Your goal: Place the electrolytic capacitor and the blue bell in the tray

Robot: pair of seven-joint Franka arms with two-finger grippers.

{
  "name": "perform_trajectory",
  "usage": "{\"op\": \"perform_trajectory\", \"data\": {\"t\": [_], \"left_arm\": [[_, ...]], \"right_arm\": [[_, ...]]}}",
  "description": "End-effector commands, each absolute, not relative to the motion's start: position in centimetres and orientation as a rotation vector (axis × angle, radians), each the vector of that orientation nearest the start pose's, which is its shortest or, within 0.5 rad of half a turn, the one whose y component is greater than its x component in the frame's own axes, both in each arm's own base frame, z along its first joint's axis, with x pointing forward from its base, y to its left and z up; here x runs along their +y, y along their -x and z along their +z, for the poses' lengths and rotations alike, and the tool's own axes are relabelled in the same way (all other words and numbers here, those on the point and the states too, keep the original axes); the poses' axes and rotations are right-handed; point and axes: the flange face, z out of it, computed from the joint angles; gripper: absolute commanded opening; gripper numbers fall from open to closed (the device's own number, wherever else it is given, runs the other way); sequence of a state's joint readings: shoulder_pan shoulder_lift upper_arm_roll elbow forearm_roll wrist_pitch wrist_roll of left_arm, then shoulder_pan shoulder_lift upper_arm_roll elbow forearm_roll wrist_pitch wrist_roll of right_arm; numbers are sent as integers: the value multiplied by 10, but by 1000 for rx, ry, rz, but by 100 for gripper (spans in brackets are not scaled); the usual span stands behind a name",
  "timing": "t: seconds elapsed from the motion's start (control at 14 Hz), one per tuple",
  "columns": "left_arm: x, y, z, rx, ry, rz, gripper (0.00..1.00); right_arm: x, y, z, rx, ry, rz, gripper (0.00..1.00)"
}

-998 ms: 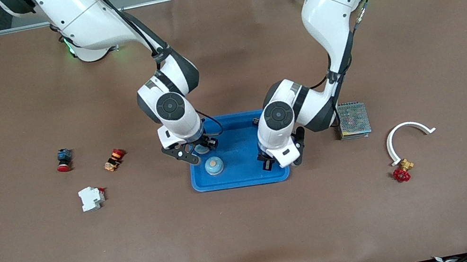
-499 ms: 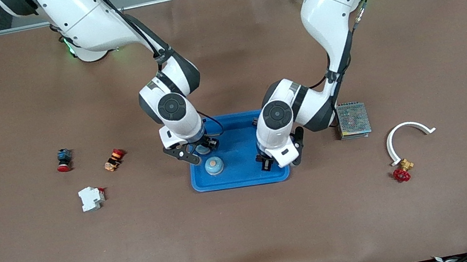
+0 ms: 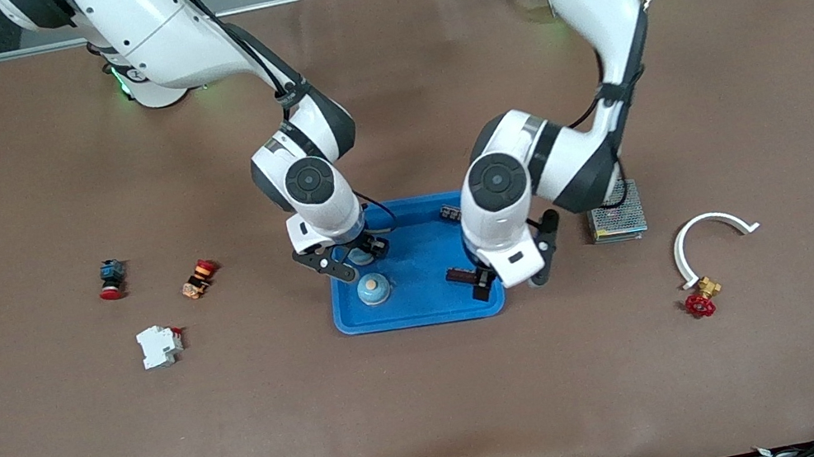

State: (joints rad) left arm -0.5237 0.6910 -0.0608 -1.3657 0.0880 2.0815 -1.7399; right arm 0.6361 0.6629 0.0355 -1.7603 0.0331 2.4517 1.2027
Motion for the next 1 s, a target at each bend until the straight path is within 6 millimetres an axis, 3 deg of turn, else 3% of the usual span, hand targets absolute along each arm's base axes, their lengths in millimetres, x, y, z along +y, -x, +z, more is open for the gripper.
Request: {"op": "perform_trajectory", "data": {"t": [0.0, 0.36, 0.43, 0.5, 0.57, 0.93], "left_arm": [[-341, -632, 374, -1623, 2680, -82, 100], [-231, -647, 466, -1472, 2793, 14, 100], [-205, -647, 485, -1425, 2834, 39, 100], [-183, -646, 501, -1353, 2873, 46, 100], [-160, -643, 514, -1286, 2896, 57, 100], [-43, -628, 559, -732, 3070, 116, 100]], "right_arm": [[417, -524, 190, 874, 2977, 3, 0], [417, -524, 180, 881, 2983, 18, 0], [418, -524, 182, 882, 2981, 18, 12], [417, -526, 183, 887, 2975, 15, 91], [418, -525, 183, 891, 2974, 15, 100], [428, -526, 193, 918, 2957, -2, 100]]}}
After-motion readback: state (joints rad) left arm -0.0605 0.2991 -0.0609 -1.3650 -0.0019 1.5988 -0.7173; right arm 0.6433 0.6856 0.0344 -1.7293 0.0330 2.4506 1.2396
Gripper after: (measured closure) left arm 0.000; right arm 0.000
